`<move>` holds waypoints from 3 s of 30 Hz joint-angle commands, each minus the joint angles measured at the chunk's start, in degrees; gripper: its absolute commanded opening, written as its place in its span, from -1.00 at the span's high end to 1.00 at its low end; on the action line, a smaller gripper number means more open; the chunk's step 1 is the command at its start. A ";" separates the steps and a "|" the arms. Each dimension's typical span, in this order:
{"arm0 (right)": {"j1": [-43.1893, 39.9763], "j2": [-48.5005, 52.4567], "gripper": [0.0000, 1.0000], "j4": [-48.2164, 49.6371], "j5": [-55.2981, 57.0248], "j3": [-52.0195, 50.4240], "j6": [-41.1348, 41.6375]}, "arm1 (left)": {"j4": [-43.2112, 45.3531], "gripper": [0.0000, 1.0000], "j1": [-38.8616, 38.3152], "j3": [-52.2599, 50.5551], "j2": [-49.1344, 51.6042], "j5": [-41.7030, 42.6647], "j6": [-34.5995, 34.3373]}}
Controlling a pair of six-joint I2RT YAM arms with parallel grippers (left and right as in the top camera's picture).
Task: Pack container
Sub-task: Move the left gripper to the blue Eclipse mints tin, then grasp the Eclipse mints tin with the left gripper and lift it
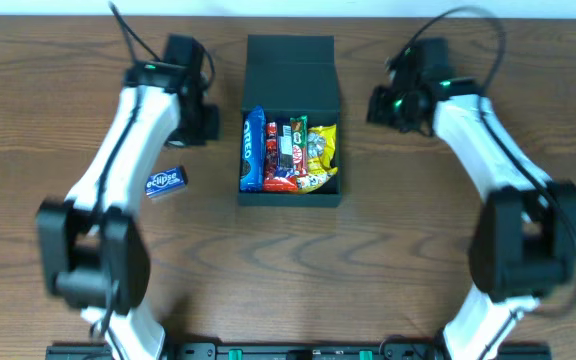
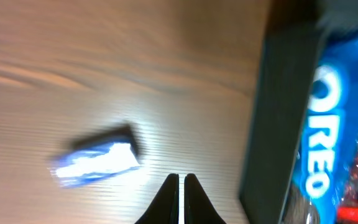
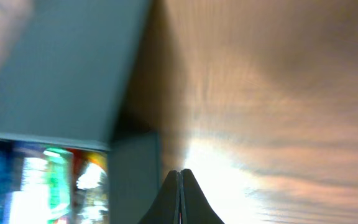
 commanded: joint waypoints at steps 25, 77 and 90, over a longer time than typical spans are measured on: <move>-0.35 -10.67 0.97 -4.22 5.40 2.54 -4.04 | 3.10 0.53 9.11 -14.53 -2.62 -1.95 69.07; -0.35 -10.67 0.92 -3.91 7.82 2.54 -4.00 | 8.87 -0.19 12.72 -15.54 9.73 5.49 72.17; -0.35 -10.67 0.89 -3.52 7.80 2.54 -3.98 | 11.69 -0.20 12.74 -15.56 10.51 5.49 72.17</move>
